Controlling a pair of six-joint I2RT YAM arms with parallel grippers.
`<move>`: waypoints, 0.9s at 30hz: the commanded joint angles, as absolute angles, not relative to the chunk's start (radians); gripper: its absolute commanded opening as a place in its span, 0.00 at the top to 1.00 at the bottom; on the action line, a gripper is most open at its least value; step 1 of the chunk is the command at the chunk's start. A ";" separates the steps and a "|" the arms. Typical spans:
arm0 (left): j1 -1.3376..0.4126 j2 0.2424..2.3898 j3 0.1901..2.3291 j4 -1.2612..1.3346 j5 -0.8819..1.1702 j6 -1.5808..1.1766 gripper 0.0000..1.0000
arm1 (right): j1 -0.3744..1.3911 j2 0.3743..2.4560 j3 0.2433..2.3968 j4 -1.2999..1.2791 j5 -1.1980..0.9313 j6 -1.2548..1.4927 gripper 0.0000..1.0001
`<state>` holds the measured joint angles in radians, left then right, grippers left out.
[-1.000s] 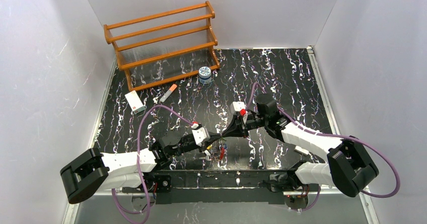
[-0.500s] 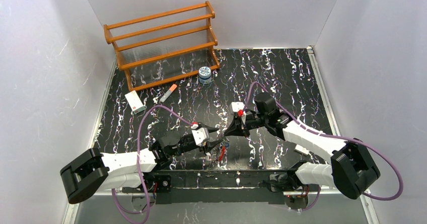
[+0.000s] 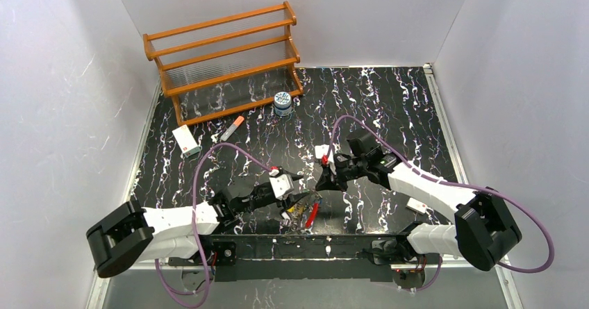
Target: Put the keys on the keyring
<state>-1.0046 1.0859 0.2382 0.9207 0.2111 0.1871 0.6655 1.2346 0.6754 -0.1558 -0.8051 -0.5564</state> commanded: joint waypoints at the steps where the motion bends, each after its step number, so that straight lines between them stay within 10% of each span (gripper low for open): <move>1: -1.006 1.124 0.291 0.907 0.247 0.203 0.51 | 0.680 1.253 0.721 -0.235 -0.770 -0.607 0.99; 27: -1.006 1.253 0.387 0.746 0.277 0.209 0.83 | 0.756 1.279 0.769 -0.249 -0.745 -0.621 0.99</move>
